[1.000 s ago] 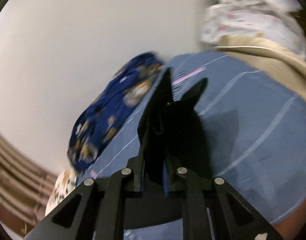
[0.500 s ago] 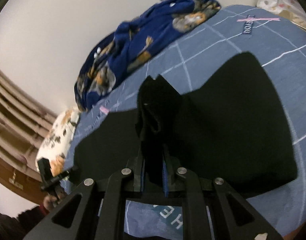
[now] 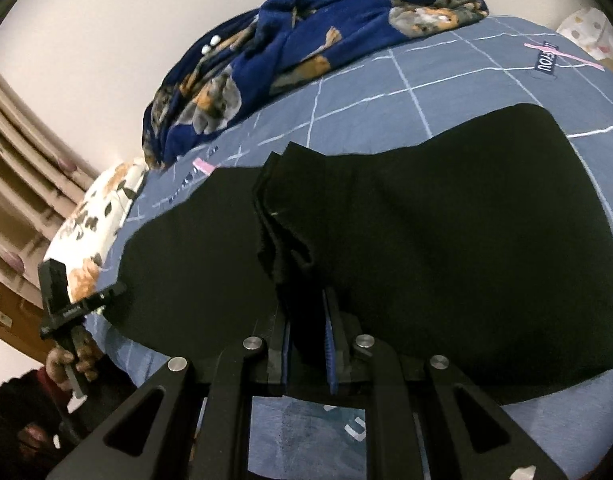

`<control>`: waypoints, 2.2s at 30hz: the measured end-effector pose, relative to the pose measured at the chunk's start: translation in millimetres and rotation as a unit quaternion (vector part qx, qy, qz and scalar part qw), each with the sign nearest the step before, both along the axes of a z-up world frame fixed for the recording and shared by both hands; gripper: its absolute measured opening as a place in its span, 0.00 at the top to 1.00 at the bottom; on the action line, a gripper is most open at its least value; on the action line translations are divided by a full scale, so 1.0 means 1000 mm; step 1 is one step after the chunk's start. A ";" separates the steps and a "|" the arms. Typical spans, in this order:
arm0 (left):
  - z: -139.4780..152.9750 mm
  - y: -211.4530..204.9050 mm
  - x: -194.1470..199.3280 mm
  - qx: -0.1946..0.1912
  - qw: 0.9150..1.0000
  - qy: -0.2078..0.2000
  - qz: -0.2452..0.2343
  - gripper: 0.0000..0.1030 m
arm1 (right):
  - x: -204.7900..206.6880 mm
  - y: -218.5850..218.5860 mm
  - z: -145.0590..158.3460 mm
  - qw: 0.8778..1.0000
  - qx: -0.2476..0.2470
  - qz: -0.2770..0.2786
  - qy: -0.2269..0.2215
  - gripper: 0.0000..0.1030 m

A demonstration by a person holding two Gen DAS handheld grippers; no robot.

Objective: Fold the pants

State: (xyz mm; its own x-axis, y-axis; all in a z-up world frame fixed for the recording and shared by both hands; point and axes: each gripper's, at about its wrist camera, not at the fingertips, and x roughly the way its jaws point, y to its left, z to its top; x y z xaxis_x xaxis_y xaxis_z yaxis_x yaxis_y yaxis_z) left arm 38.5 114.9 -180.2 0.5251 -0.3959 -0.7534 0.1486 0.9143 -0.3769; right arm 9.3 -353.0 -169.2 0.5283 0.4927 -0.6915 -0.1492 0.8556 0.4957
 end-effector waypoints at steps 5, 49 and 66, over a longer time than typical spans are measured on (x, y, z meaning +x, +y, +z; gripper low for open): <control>0.001 -0.001 0.000 0.000 1.000 -0.001 -0.001 0.41 | -0.001 0.005 -0.002 1.000 0.017 0.026 -0.001 0.62; 0.051 0.065 0.001 0.013 0.997 -0.032 0.070 0.37 | 0.022 0.051 -0.013 0.996 0.028 0.079 0.037 0.79; 0.007 0.075 0.019 0.014 1.000 0.014 -0.009 0.37 | -0.008 0.106 0.024 0.988 0.108 0.112 0.021 0.55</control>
State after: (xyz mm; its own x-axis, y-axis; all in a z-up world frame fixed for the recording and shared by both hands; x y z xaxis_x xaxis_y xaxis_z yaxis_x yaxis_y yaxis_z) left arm 57.7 190.0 -172.9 0.4974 -0.3828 -0.7785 0.1549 0.9221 -0.3545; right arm 1.0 -246.7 -145.2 0.3624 0.7325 -0.5762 -0.2980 0.6769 0.6731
